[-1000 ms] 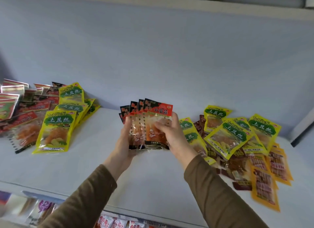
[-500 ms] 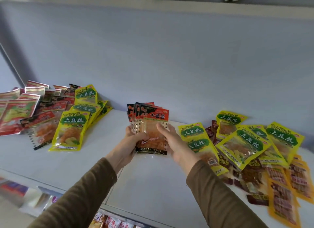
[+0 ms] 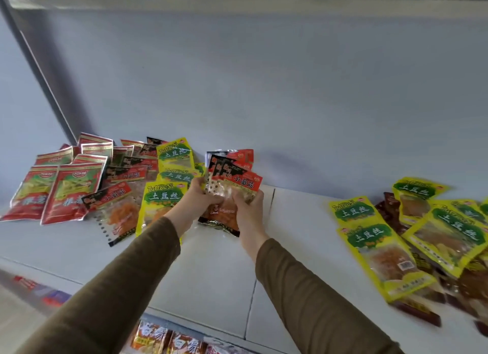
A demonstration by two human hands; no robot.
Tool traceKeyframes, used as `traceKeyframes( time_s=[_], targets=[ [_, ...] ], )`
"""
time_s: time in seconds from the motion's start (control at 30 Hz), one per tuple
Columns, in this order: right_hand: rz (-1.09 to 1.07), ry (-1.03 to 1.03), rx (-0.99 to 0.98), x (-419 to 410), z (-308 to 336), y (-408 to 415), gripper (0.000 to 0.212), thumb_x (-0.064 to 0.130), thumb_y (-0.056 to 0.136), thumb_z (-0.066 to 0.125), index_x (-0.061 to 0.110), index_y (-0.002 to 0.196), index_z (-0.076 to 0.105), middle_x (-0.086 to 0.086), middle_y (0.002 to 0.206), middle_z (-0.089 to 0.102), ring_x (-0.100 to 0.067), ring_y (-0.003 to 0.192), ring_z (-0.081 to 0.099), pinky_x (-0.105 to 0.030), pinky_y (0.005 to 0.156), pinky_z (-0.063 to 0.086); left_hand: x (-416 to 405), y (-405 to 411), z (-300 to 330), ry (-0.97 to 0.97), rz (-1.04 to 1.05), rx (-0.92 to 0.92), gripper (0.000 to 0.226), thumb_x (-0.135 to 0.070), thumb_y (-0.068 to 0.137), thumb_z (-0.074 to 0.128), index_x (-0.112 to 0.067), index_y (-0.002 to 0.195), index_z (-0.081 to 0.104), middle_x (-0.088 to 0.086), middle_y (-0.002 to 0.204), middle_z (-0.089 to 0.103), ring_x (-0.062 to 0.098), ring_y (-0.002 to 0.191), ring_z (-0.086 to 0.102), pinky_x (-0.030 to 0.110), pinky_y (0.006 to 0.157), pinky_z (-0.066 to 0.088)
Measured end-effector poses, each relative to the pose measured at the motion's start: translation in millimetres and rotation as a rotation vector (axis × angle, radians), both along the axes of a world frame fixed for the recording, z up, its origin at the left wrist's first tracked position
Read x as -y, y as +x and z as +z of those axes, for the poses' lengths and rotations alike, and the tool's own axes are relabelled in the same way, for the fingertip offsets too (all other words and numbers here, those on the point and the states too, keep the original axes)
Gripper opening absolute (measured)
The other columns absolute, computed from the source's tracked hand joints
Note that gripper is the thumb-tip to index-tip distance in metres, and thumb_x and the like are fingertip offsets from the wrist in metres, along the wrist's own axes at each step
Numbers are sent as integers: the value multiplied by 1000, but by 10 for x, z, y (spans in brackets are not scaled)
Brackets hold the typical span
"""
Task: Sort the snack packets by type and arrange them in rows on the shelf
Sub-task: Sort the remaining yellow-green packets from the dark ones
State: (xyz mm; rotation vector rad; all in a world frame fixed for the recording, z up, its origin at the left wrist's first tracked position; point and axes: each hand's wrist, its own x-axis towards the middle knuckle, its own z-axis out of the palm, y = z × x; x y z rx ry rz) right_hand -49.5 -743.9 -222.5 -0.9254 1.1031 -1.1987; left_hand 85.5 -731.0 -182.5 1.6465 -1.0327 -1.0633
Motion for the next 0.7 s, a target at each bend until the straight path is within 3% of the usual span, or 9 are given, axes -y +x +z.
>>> traceKeyframes(
  time_s=[0.1,0.2,0.27,0.37,0.43,0.5,0.6,0.7],
  targets=[
    [-35,-71,-466,109,-32,144,37,51,92,60,30,121,48,8,105,60,-23,113,56,-45,98,50,59,104,-56,-29,-51,-13,75,-4,89,74,-15,150,32,4,99,67,11,64,72,23,52,55],
    [-14,-147,-703,166,-68,166,43,55,90,60,27,123,54,6,114,64,-22,117,49,-41,101,42,104,165,-96,-86,-99,4,73,-3,92,71,-17,152,30,12,121,69,18,93,72,29,72,60],
    [-23,-196,-545,157,-72,190,41,43,90,67,28,127,54,9,114,68,-13,110,59,-38,97,49,110,180,-111,-93,-107,-18,77,-3,92,71,-20,153,28,12,127,68,27,107,69,36,84,60],
    [-58,-176,-333,94,-65,286,48,27,91,68,36,134,48,14,107,70,-4,97,68,-32,86,58,139,177,-182,-116,-119,-33,54,-4,91,72,-40,120,43,2,108,71,14,89,74,17,59,56],
    [-68,-153,-274,50,-47,371,56,27,91,65,41,140,41,11,111,69,-10,102,68,-37,89,59,177,167,-208,-126,-95,0,51,-8,93,70,-39,118,40,-1,105,69,8,85,74,17,57,54],
    [-42,-150,-292,29,-18,435,64,30,92,58,45,149,31,6,122,66,-19,117,61,-45,100,53,213,175,-209,-128,-81,48,57,-14,92,71,-26,136,37,4,118,66,20,106,69,29,75,56],
    [-38,-177,-361,42,-20,417,56,26,92,53,43,143,37,4,122,66,-26,119,58,-49,103,50,204,202,-177,-98,-93,69,97,-24,82,75,-14,158,17,15,144,53,34,128,56,52,106,49],
    [-79,-205,-343,55,-56,328,51,16,92,54,56,121,43,17,110,69,-7,104,66,-44,97,55,169,216,-119,-88,-92,150,124,-36,67,76,-22,164,0,14,158,37,35,141,44,56,113,42]
  ],
)
